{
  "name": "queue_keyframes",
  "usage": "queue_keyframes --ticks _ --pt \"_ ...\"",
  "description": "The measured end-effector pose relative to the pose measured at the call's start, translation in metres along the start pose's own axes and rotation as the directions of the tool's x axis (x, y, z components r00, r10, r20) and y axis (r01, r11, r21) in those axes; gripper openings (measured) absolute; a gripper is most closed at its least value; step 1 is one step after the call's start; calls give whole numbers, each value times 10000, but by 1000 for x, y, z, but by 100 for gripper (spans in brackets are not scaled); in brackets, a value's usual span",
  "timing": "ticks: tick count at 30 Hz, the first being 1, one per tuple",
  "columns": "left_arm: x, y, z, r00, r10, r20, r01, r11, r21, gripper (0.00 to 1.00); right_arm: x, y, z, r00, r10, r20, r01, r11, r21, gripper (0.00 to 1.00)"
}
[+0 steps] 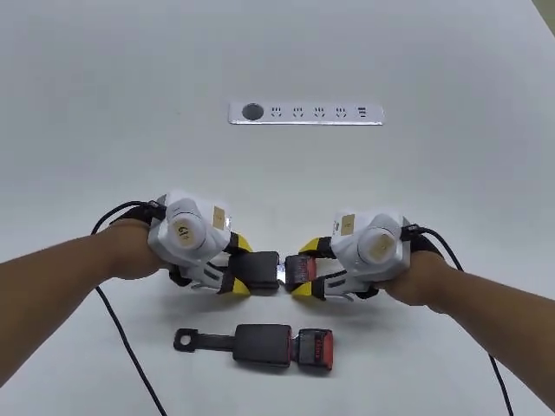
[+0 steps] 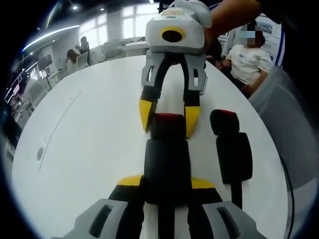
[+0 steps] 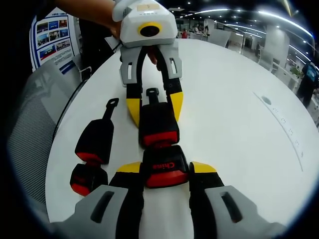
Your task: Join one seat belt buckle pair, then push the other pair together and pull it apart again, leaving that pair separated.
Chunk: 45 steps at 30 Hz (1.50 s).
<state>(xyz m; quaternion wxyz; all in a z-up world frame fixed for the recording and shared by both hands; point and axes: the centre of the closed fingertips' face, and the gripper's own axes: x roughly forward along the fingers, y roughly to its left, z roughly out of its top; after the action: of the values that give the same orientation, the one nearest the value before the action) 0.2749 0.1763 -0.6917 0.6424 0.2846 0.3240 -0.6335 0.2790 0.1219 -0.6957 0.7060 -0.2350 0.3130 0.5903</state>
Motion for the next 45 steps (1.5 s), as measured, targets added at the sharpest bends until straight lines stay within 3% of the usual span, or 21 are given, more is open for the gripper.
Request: queue_keyframes --ticks 20,32,45 --pt "0 1 -2 9997 -27 -224 29 9999 104 33 -12 2 -8 9995 -32 -301 28 9999 -117 34" --pt "1 1 0 9999 -16 -162 17 10000 66 33 -13 -1 -14 9996 35 -297 -38 10000 -90 34" --pt "0 1 0 9999 -22 -144 23 10000 70 33 -31 -6 -31 9995 72 -323 -74 10000 -54 34"
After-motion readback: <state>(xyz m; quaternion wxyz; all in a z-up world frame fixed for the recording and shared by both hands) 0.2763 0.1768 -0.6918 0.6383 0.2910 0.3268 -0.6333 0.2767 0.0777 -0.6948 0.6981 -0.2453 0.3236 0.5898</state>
